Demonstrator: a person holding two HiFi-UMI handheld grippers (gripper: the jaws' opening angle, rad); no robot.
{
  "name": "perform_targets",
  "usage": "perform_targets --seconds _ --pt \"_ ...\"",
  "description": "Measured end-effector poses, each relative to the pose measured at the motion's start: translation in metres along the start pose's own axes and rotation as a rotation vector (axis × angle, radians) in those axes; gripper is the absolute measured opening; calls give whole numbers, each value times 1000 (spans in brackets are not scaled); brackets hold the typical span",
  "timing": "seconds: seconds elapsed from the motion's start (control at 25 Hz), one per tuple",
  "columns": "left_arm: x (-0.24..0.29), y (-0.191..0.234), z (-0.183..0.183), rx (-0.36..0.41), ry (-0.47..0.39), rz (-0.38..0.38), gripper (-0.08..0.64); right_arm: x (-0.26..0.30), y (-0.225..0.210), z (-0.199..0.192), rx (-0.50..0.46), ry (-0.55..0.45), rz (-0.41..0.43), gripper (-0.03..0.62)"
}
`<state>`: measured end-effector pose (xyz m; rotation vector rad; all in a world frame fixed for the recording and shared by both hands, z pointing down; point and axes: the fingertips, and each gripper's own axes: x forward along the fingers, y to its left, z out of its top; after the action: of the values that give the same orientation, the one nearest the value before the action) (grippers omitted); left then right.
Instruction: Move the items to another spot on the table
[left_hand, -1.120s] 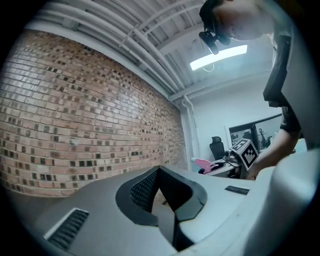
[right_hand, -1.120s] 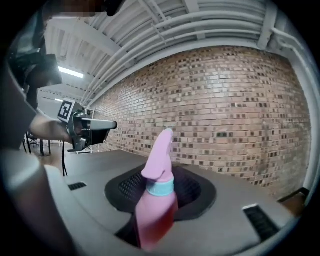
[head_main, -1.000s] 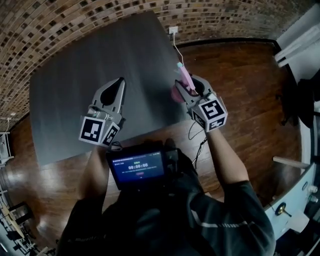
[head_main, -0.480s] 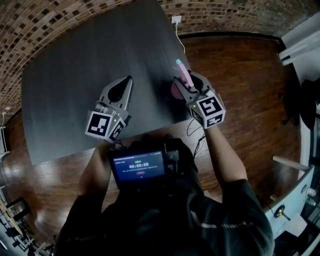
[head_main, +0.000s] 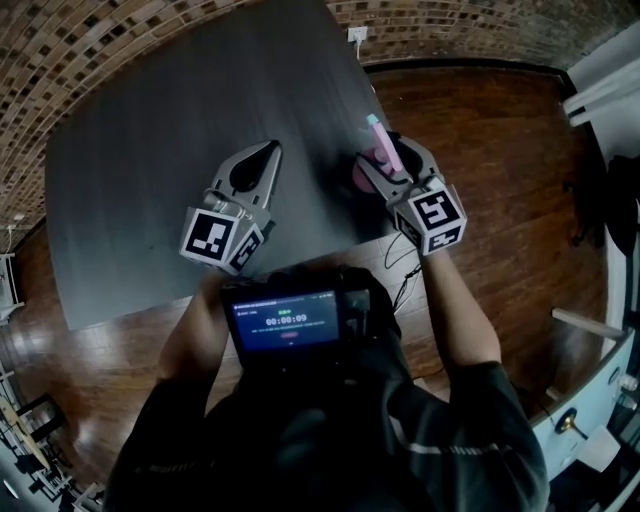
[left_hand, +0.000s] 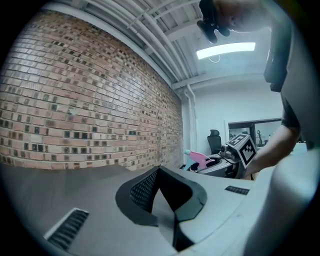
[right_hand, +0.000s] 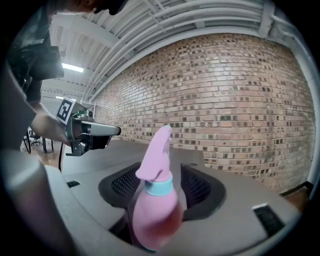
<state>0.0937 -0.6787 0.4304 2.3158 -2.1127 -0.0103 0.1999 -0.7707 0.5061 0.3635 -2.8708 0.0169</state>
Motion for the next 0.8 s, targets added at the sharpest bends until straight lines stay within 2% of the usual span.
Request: perform_targets --seconds 0.16,0.4,0.52,0.64,0.8 --pt "-1 2 6 -1 -3 5 -3 -5 -1 2 0 10 7 287" --pt "-13 0 36 9 -4 7 -3 -30 -1 24 40 19 -19 287" --pt "-24 0 67 30 1 14 -3 -52 0 52 61 31 -35 287" --pt "-37 2 96 31 -40 25 -3 -68 6 83 78 18 -35 287" --pt "-48 -4 118 36 -76 14 -3 -77 12 116 41 -19 -26 264"
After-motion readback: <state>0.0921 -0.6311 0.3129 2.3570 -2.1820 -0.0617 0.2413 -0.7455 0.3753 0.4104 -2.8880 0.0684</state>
